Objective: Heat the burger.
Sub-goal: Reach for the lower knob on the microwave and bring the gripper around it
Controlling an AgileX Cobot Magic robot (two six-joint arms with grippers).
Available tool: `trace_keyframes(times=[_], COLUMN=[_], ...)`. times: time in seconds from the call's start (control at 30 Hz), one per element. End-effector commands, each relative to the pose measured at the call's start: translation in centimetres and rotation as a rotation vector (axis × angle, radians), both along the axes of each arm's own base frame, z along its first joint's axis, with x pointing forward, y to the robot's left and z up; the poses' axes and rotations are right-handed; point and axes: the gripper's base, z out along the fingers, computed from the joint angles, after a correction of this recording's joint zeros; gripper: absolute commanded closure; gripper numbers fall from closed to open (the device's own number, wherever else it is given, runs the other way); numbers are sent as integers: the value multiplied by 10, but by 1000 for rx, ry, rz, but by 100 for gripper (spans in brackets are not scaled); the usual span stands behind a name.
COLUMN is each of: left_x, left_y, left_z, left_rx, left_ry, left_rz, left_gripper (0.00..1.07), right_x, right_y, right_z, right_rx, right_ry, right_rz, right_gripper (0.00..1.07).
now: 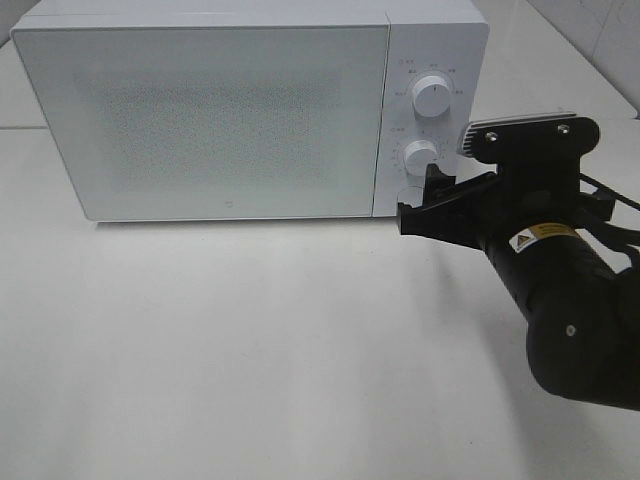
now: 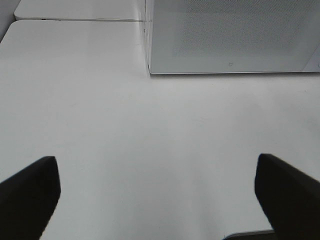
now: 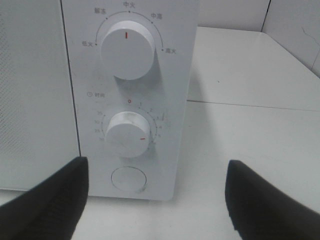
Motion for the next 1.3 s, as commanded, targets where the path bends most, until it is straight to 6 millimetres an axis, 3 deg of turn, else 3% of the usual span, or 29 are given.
trace_keyframes(times=[0.03, 0.6, 1.3], left_x=[-3, -3, -3], left_y=[0, 0, 0], left_z=[0, 0, 0], left_rx=[-5, -5, -5], left_ry=[-30, -30, -30], left_rz=[1, 1, 1], left_gripper=[9, 9, 9], right_x=[11, 48, 84], right_y=[8, 34, 26], right_z=[8, -11, -28], right_rx=[9, 15, 69], right_ry=[-101, -127, -102], right_rz=[-19, -39, -107], right_gripper=[32, 32, 32])
